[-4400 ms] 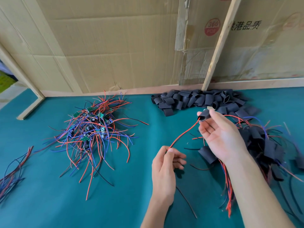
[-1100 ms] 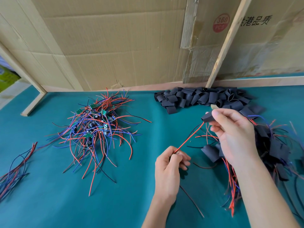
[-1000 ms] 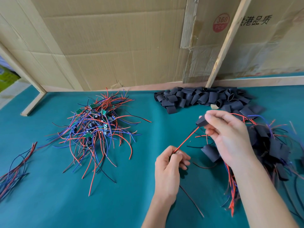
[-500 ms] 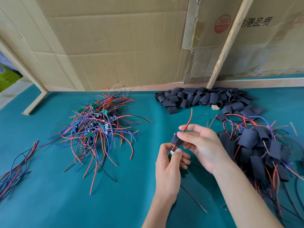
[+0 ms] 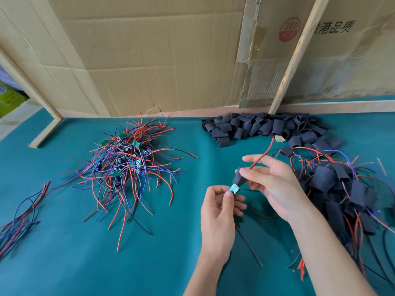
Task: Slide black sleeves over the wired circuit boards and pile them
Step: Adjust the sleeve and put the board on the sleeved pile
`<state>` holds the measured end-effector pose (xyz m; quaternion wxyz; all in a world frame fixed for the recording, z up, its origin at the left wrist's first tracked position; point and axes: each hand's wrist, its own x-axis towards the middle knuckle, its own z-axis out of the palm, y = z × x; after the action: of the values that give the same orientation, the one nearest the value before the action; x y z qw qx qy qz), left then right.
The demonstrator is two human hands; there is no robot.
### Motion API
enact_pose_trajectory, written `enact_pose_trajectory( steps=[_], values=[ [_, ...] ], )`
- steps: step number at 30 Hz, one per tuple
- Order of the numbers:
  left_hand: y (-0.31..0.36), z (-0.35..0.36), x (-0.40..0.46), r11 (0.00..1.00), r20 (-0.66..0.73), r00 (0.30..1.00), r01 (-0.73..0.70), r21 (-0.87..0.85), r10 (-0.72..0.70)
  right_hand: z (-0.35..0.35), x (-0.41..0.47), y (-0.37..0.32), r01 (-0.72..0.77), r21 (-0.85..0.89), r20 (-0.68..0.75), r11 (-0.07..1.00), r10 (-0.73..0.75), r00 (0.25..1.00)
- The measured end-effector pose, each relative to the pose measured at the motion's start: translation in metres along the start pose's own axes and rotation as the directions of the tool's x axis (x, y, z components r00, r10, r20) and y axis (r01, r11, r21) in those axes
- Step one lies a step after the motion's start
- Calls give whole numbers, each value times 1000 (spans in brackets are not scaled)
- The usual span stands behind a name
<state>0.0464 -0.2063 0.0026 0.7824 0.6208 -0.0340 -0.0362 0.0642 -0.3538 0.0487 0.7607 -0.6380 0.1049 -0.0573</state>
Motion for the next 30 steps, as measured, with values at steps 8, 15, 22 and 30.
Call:
enact_pose_trajectory(
  steps=[8, 15, 22, 30],
  values=[
    [-2, -2, 2, 998, 3, 1000, 26, -62, -26, -10, -1, -3, 20, -41, 130, 999, -14, 991],
    [-1, -4, 4, 991, 13, 998, 64, -120, -63, -12, -3, -6, 51, -110, 153, 993, -34, 988],
    [-1, -5, 4, 990, 37, 997, 76, -117, -72, -16, -3, -9, 70, -69, 188, 995, -56, 981],
    [-2, -5, 5, 990, 49, 996, 78, -115, -73, -14, -2, -6, 132, -44, 161, 990, -124, 979]
  ],
)
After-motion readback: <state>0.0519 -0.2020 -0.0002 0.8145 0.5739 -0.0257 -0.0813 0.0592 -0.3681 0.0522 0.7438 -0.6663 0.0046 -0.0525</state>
